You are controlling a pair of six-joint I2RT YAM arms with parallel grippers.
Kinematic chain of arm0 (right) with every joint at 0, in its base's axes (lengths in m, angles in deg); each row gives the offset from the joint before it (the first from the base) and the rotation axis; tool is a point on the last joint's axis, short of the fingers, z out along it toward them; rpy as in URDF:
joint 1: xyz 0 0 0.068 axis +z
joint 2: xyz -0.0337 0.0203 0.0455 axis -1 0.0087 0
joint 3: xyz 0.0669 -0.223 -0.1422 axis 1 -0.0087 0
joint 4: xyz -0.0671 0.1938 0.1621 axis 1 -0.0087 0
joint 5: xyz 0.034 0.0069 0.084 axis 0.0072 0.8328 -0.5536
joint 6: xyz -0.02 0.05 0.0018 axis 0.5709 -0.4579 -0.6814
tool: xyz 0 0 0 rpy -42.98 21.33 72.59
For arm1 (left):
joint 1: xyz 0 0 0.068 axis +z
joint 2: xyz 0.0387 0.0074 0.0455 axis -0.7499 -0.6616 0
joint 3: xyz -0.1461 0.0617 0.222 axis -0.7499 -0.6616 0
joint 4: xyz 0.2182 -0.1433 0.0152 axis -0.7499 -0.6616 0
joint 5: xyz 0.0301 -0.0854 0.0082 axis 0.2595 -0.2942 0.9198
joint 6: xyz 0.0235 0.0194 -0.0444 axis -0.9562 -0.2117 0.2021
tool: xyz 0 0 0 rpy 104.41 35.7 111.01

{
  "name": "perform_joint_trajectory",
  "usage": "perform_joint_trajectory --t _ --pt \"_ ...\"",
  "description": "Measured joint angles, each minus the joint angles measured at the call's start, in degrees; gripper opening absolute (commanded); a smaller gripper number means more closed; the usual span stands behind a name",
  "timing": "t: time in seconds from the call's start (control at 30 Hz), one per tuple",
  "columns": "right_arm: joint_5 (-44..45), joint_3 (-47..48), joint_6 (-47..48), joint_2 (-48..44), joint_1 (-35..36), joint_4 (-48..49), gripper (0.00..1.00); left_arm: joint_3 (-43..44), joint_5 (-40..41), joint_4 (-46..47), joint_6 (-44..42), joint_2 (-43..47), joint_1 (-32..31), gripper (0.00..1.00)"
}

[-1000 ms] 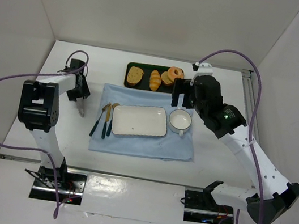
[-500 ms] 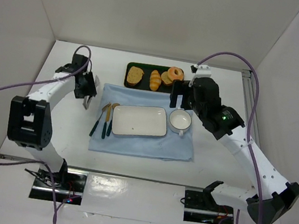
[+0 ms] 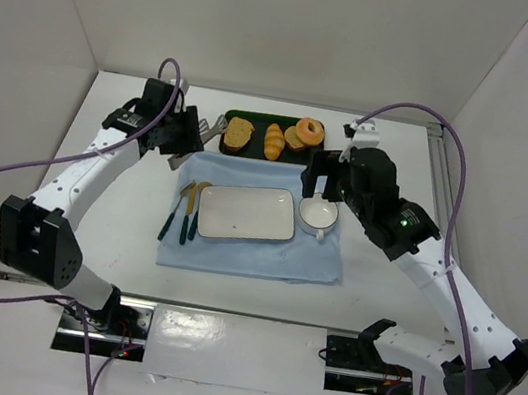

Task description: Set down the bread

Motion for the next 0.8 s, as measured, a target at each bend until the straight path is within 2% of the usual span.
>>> perform_joint_trajectory --t 0.3,0.8 --pt "0.09 -2.80 -1.22 -4.85 0.00 0.35 1.00 2.51 -1.14 4.22 -1.64 -5.46 -3.08 0.61" --pt "0.17 -3.39 -1.20 -5.01 -0.57 0.39 1.00 9.88 -0.98 8.66 -3.48 -17.18 -5.92 0.61"
